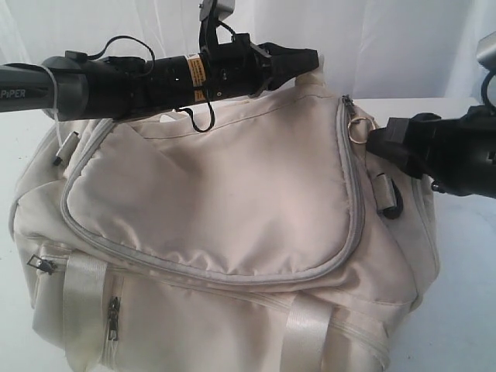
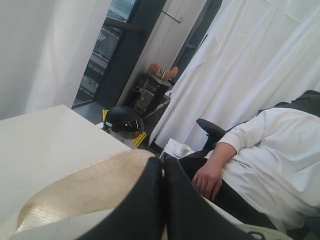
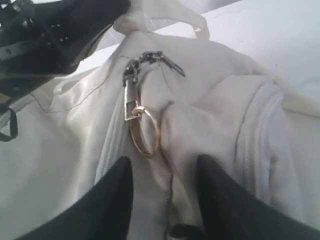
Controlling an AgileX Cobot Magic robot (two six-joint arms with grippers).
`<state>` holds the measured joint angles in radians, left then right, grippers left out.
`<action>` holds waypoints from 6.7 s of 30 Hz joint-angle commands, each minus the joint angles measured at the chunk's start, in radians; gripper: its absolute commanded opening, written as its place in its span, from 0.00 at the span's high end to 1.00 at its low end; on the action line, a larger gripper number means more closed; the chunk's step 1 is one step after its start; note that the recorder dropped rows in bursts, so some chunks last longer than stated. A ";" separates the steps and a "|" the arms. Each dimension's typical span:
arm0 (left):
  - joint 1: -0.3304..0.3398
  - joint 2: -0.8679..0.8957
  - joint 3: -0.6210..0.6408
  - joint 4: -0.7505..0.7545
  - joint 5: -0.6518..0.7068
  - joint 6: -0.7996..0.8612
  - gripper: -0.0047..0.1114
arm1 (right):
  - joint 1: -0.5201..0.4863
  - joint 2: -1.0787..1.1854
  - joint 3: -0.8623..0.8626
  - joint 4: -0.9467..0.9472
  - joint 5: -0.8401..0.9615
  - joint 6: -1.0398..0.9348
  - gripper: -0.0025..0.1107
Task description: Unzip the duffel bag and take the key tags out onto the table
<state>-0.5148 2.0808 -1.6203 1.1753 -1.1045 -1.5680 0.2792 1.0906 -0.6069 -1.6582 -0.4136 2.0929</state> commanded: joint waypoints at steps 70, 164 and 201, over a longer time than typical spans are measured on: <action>-0.005 -0.056 -0.025 -0.059 -0.117 -0.002 0.96 | 0.000 0.022 -0.091 -0.086 -0.131 -0.119 0.97; 0.119 -0.056 -0.025 -0.044 -0.117 0.002 0.56 | 0.000 -0.032 0.224 -0.086 -0.508 -0.136 0.98; 0.084 -0.694 0.721 0.547 -0.117 -0.227 0.45 | 0.000 -0.032 0.224 -0.086 -0.467 -0.161 0.98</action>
<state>-0.4000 1.4416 -1.0135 1.7371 -1.2128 -1.8463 0.2791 1.0596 -0.3857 -1.7403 -0.8707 1.9620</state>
